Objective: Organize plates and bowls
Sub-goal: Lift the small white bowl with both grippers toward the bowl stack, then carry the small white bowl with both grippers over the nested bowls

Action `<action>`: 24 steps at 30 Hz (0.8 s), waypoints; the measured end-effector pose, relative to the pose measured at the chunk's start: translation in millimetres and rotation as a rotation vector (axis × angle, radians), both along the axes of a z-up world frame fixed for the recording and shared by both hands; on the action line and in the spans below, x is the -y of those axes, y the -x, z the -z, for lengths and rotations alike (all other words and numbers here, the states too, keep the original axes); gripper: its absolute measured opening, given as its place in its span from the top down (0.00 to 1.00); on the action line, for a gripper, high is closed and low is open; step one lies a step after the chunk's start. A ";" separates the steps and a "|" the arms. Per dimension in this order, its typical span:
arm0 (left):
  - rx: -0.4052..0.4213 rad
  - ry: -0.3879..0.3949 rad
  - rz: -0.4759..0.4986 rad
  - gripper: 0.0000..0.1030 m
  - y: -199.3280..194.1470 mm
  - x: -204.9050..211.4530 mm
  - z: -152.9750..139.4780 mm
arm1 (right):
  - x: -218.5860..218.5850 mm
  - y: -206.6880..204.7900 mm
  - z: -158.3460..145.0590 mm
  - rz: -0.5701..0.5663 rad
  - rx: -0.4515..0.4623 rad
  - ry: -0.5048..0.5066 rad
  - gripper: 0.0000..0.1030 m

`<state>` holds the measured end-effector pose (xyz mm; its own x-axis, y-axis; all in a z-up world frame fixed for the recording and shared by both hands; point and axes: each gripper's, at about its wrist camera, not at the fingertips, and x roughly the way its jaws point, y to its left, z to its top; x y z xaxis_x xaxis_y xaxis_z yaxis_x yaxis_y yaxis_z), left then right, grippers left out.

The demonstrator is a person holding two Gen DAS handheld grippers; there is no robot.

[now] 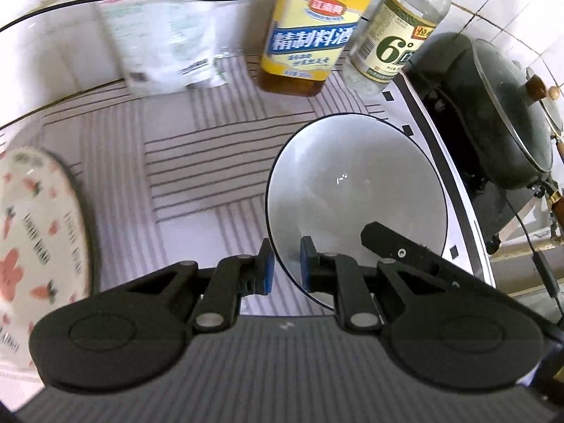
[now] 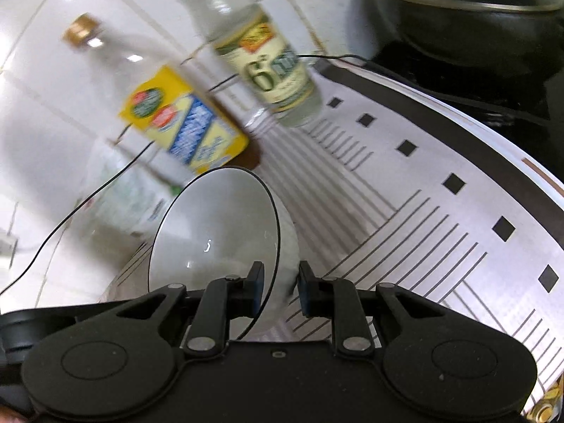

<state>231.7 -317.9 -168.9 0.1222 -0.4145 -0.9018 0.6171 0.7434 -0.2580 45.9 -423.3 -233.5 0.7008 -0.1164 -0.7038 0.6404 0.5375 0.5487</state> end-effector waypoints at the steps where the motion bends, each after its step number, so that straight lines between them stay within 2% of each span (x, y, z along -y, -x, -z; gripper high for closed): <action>1: -0.003 0.003 -0.010 0.87 2.4 -7.5 -5.1 | -3.7 0.5 -4.0 -0.018 0.001 0.006 0.77; 5: -0.032 0.025 -0.032 0.87 7.9 -37.2 -19.6 | -17.0 4.4 -17.1 -0.088 0.003 0.002 0.77; 11: -0.015 0.049 -0.057 0.87 23.0 -72.3 -41.0 | -40.9 17.3 -36.8 -0.150 0.003 -0.017 0.76; 20: 0.001 0.057 -0.154 0.86 56.3 -134.9 -73.0 | -80.5 32.9 -63.6 -0.298 0.040 -0.019 0.76; 24: 0.009 0.071 -0.204 0.86 67.3 -167.3 -85.9 | -101.4 41.0 -67.8 -0.355 0.058 -0.069 0.75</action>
